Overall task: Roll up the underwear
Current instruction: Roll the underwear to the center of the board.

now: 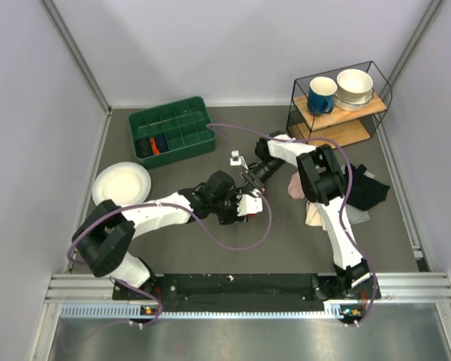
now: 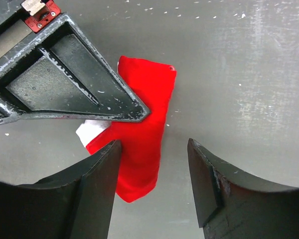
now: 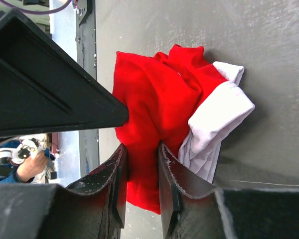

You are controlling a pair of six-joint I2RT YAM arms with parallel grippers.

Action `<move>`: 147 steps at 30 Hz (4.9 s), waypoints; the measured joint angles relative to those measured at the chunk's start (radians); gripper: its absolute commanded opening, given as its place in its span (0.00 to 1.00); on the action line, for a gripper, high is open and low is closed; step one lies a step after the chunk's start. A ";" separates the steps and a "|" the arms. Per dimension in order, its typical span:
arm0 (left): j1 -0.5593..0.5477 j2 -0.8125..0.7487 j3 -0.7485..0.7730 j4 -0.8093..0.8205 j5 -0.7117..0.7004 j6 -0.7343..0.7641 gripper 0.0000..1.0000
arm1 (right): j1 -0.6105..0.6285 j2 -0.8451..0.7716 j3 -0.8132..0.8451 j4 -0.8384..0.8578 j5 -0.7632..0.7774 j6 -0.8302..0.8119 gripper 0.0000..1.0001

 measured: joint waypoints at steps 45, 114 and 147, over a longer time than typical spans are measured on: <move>0.217 0.371 0.443 -0.406 0.321 -0.187 0.00 | -0.159 -0.362 -0.220 0.198 0.138 0.055 0.42; 0.317 0.428 0.475 -0.381 0.397 -0.535 0.55 | 0.245 -0.706 -0.734 0.937 0.758 -0.171 0.16; 0.392 0.504 0.449 -0.300 0.647 -0.590 0.61 | 0.251 -0.710 -0.741 0.940 0.758 -0.186 0.16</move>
